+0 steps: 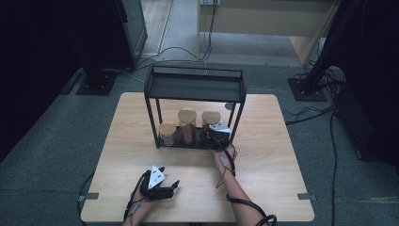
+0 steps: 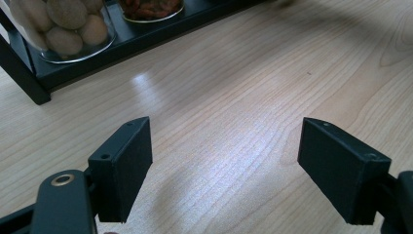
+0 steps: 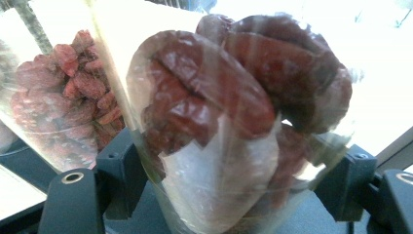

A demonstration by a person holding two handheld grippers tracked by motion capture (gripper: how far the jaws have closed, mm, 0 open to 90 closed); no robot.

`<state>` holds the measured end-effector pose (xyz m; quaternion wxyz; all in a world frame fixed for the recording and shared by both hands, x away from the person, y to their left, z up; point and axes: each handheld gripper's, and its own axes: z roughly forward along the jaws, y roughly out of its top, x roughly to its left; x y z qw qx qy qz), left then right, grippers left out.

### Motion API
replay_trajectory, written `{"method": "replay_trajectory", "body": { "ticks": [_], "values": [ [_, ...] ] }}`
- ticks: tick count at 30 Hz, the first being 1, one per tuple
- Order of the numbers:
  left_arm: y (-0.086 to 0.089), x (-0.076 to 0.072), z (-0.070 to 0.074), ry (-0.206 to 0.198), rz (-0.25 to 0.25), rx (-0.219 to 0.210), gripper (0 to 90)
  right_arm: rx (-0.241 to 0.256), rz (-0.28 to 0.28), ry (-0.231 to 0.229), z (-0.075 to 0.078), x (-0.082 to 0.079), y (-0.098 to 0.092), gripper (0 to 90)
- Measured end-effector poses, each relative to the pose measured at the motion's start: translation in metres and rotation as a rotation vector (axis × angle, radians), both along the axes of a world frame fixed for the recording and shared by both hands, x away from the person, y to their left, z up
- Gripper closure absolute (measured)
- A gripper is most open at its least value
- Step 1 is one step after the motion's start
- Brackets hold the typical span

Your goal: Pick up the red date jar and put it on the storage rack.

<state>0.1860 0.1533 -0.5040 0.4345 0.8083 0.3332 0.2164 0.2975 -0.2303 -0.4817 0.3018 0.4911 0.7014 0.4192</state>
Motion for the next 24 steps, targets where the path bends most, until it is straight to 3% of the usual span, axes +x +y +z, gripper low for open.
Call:
{"method": "replay_trajectory", "body": {
  "ticks": [24],
  "values": [
    [-0.001,0.0,0.0,-0.003,0.0,0.006,20.2,0.012,-0.02,0.006,-0.003,-0.012,0.004,20.6]
  ]
}}
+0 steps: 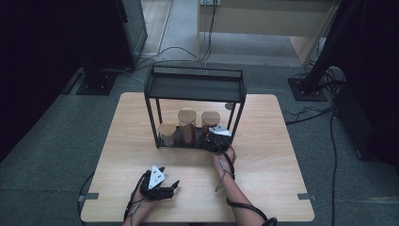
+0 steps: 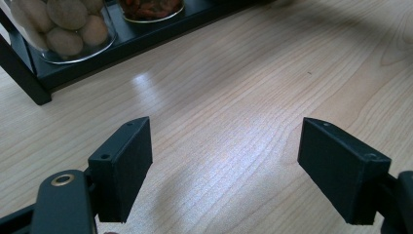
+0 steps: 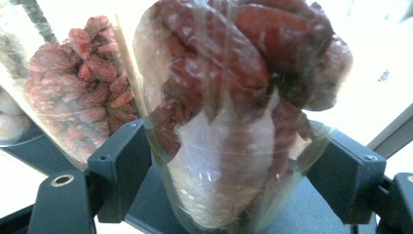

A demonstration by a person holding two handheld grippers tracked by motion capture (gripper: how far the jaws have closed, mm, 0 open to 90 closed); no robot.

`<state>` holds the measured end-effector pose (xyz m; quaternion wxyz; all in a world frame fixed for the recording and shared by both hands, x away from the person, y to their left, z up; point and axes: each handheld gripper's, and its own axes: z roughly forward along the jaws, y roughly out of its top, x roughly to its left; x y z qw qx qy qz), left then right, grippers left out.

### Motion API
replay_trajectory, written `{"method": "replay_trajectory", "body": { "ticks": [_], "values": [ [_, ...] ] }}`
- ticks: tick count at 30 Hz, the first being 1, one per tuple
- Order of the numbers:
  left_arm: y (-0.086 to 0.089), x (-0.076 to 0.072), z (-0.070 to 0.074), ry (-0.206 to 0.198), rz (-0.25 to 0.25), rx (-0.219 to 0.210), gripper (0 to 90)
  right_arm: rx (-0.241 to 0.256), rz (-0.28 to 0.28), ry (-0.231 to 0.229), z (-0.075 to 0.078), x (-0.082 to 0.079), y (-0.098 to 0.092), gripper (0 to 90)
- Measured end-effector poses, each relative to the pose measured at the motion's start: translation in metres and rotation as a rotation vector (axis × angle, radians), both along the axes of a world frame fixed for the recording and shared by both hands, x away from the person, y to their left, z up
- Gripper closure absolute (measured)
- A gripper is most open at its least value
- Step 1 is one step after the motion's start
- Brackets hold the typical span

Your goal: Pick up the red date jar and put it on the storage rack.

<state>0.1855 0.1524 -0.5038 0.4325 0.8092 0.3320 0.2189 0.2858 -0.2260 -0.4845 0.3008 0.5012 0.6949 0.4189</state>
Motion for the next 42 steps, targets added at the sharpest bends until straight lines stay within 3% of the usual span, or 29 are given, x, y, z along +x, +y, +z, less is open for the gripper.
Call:
{"method": "replay_trajectory", "body": {
  "ticks": [20,26,42],
  "values": [
    [-0.001,-0.001,0.0,-0.002,0.001,0.004,20.2,-0.013,0.0,-0.009,0.0,-0.012,0.006,20.6],
    [-0.001,-0.001,0.0,-0.002,0.002,0.004,20.2,-0.046,-0.001,-0.026,-0.001,-0.017,0.01,20.2],
    [-0.001,0.0,0.0,-0.002,0.002,0.006,20.2,-0.022,-0.013,-0.027,0.0,-0.027,0.009,20.2]
  ]
}}
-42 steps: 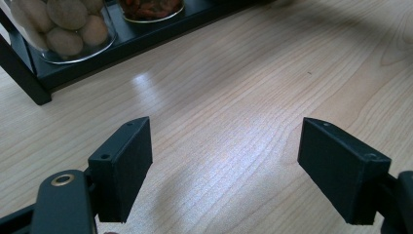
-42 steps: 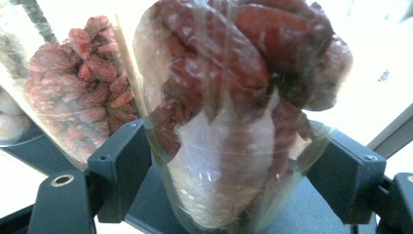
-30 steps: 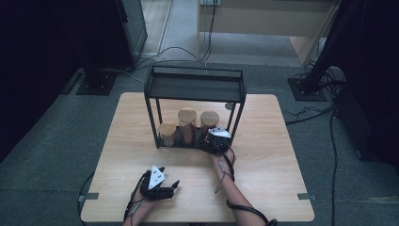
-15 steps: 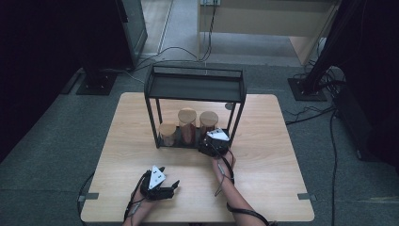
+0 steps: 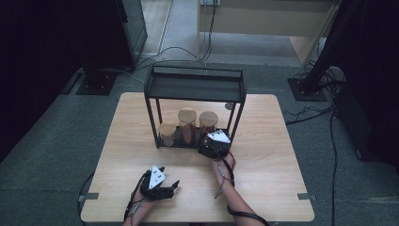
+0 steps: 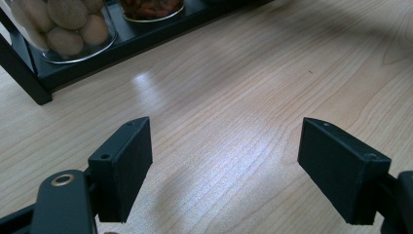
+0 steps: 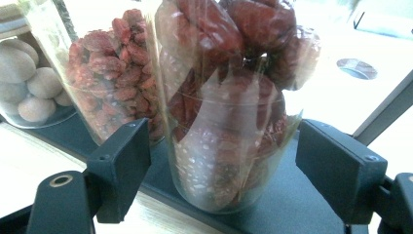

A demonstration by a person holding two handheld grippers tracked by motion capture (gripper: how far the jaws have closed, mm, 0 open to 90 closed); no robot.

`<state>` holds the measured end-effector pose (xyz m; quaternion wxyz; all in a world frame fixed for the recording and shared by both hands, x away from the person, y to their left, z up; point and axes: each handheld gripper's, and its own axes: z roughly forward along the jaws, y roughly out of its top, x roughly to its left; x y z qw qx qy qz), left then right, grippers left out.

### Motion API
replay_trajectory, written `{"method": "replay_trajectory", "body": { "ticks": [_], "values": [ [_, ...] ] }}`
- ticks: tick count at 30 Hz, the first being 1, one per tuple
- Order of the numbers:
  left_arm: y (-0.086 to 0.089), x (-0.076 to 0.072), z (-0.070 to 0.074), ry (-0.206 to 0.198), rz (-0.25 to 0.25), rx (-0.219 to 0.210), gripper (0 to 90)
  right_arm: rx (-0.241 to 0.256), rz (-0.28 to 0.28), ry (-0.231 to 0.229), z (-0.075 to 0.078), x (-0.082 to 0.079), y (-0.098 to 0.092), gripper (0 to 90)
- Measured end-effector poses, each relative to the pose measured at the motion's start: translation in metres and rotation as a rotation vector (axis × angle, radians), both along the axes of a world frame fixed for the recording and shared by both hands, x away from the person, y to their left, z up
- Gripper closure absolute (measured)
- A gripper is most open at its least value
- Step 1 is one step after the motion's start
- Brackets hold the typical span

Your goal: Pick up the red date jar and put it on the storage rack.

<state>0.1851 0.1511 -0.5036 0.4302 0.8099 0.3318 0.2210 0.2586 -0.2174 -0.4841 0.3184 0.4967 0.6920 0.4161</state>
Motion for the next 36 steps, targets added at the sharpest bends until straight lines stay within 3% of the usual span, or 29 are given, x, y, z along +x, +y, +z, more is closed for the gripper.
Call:
{"method": "replay_trajectory", "body": {
  "ticks": [7,36],
  "values": [
    [0.0,0.0,0.0,0.002,0.001,-0.002,20.2,0.02,0.006,0.001,0.0,-0.005,-0.003,20.2],
    [0.0,0.0,0.0,0.001,0.003,0.0,20.2,0.022,0.079,0.017,0.001,-0.021,-0.013,20.2]
  ]
}}
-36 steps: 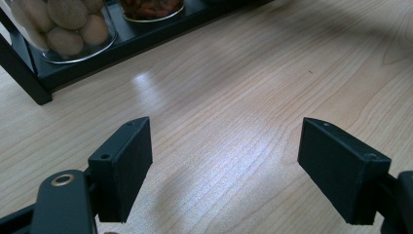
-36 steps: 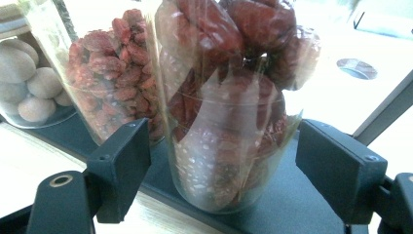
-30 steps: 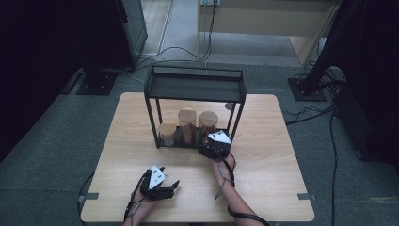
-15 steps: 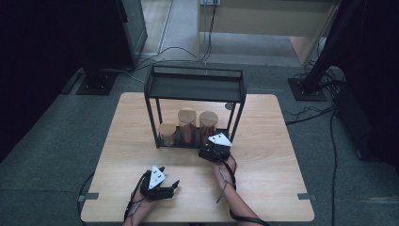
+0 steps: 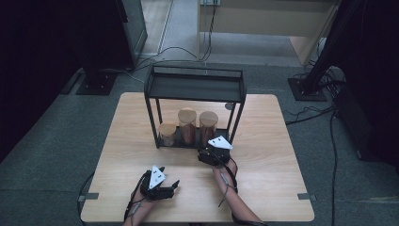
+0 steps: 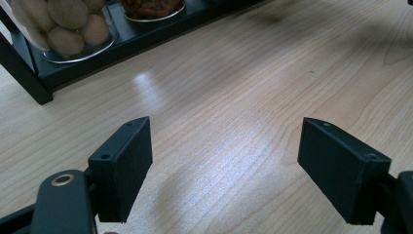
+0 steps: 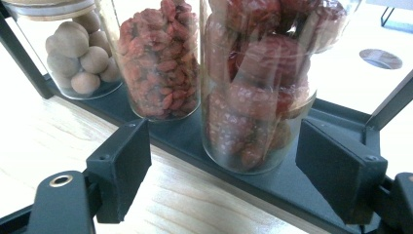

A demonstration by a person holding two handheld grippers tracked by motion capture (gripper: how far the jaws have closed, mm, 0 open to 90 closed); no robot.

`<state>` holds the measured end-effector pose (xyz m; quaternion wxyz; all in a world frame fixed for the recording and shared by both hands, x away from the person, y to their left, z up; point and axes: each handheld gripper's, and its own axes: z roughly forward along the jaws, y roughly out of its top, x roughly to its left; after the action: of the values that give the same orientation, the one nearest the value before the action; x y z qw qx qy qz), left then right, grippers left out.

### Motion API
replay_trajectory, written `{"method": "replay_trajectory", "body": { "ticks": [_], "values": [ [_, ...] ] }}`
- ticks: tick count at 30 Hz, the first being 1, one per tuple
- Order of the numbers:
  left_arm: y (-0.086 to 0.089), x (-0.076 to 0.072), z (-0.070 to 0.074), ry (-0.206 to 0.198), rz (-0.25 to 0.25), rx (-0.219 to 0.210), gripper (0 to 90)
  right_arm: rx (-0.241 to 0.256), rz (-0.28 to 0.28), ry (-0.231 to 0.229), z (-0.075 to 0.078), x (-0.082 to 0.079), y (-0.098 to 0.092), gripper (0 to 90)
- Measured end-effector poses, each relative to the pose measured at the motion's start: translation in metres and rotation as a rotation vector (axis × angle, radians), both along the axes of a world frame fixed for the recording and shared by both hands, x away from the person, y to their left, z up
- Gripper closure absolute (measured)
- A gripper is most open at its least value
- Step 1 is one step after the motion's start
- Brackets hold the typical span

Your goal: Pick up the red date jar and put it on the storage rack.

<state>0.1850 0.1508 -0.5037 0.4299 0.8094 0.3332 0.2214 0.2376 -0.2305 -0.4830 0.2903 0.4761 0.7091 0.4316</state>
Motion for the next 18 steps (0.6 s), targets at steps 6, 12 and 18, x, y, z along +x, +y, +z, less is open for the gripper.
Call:
{"method": "replay_trajectory", "body": {
  "ticks": [6,12,18],
  "values": [
    [0.0,0.0,0.0,0.003,0.0,-0.002,20.2,0.005,0.021,0.002,0.0,-0.002,-0.005,20.2],
    [0.0,0.0,0.0,0.002,0.0,0.003,20.2,0.011,0.042,0.007,-0.001,-0.005,-0.011,20.2],
    [0.001,0.0,0.0,0.003,0.002,-0.002,20.2,0.023,0.065,0.01,-0.001,-0.007,-0.016,20.2]
  ]
}}
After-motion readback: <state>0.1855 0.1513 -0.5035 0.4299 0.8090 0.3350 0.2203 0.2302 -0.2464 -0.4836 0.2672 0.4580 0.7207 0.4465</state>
